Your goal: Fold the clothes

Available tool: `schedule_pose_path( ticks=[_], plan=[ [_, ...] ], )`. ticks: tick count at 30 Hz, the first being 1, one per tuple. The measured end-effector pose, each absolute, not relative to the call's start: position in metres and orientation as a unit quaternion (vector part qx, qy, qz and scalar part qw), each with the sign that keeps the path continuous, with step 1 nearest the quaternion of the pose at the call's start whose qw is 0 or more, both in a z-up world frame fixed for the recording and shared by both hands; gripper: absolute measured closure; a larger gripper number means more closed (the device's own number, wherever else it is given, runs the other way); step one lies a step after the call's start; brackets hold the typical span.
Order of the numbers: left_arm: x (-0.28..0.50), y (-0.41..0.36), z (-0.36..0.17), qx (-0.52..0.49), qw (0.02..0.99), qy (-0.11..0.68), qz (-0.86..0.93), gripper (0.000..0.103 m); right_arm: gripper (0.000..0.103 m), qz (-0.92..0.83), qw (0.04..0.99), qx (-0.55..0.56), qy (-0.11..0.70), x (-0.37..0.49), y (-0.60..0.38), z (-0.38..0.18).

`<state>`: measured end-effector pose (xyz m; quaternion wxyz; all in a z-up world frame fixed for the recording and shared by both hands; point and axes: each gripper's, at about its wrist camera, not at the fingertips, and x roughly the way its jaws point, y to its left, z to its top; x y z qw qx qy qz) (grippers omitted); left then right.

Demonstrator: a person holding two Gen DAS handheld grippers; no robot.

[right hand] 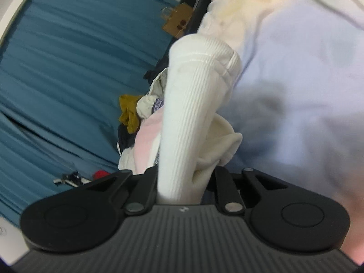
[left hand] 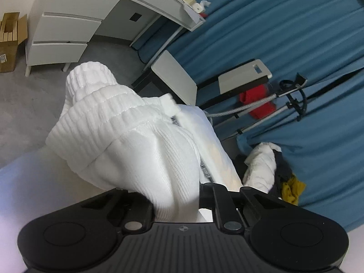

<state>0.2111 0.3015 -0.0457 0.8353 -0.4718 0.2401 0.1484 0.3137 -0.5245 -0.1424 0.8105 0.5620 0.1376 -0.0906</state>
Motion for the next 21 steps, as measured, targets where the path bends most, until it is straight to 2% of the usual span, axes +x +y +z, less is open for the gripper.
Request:
schedule_pose_path(
  ticks=[7,11,15,19,21],
  plan=[
    [0.137,0.281,-0.028,-0.43,0.851,0.27,0.137,0.089,0.089,-0.11,0.827,0.529,0.159,0.269,-0.536,-0.117],
    [0.086,0.275,-0.043,-0.427,0.844,0.293,0.14,0.089,0.089,-0.12,0.842,0.499,0.164,0.24,-0.543,-0.109],
    [0.065,0.27,-0.069,-0.415,0.842,0.316,0.141,0.087,0.089,-0.143,0.827,0.504,0.204,0.211,-0.558,-0.142],
    [0.061,0.263,-0.069,-0.399,0.847,0.319,0.145,0.079,0.089,-0.142,0.813,0.522,0.217,0.205,-0.562,-0.165],
    [0.06,0.256,-0.062,-0.383,0.851,0.328,0.144,0.065,0.089,-0.142,0.811,0.525,0.214,0.204,-0.561,-0.167]
  ],
)
